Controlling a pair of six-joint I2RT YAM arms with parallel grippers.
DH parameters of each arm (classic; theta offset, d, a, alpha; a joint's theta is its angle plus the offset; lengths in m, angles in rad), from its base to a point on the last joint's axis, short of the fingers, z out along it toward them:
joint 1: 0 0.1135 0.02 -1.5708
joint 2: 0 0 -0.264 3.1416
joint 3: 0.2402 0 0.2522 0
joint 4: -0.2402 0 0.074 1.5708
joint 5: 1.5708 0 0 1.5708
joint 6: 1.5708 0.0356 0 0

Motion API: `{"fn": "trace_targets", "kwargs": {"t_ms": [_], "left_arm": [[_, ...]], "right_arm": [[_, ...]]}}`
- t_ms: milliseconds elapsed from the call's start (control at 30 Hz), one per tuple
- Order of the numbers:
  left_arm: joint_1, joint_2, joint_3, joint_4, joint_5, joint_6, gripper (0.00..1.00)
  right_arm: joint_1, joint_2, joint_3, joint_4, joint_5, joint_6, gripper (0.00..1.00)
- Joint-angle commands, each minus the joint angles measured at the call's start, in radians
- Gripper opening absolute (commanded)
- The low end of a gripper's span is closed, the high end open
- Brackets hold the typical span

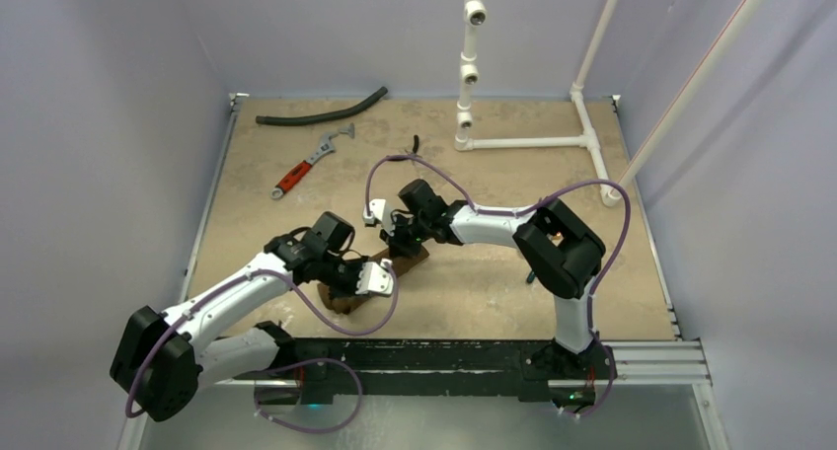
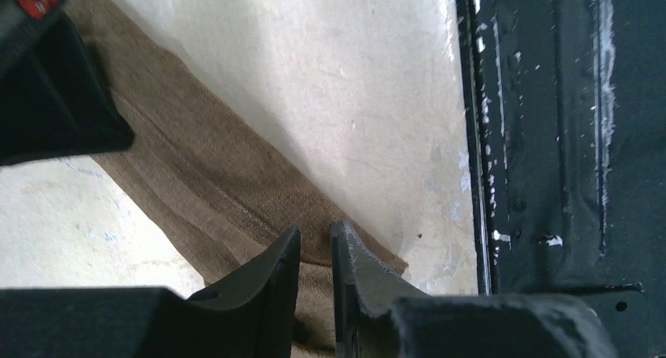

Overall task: Fold the napkin into a case and place the utensils inside
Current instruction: Fold the 2/3-rectangle-folded napkin at the center of the board.

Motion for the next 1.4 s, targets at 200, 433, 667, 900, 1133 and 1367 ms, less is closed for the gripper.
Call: {"fn": "trace_targets", "kwargs": {"t_ms": [200, 433, 667, 900, 1133, 1367], "left_arm": [[-0.005, -0.009, 0.009, -0.001, -0.147, -0.127, 0.48], [-0.006, 0.019, 0.094, -0.053, -0.125, -0.233, 0.57], [-0.008, 0.16, 0.178, -0.123, -0.089, -0.232, 0.53], [-0.011, 0.197, 0.128, -0.101, -0.147, -0.229, 0.49], [-0.012, 0.214, 0.107, -0.089, -0.157, -0.199, 0.2], [-0.012, 0.206, 0.107, -0.101, -0.21, -0.189, 0.0]], "right_arm": [[0.007, 0.01, -0.042, -0.079, 0.03, 0.025, 0.0], [0.008, 0.001, -0.047, -0.076, 0.031, 0.026, 0.0], [0.008, -0.003, -0.043, -0.073, 0.031, 0.027, 0.0], [0.008, -0.021, -0.055, -0.065, 0.035, 0.034, 0.0], [0.007, -0.04, -0.068, -0.046, 0.031, 0.046, 0.0], [0.007, -0.041, -0.076, -0.042, 0.03, 0.055, 0.0]]}}
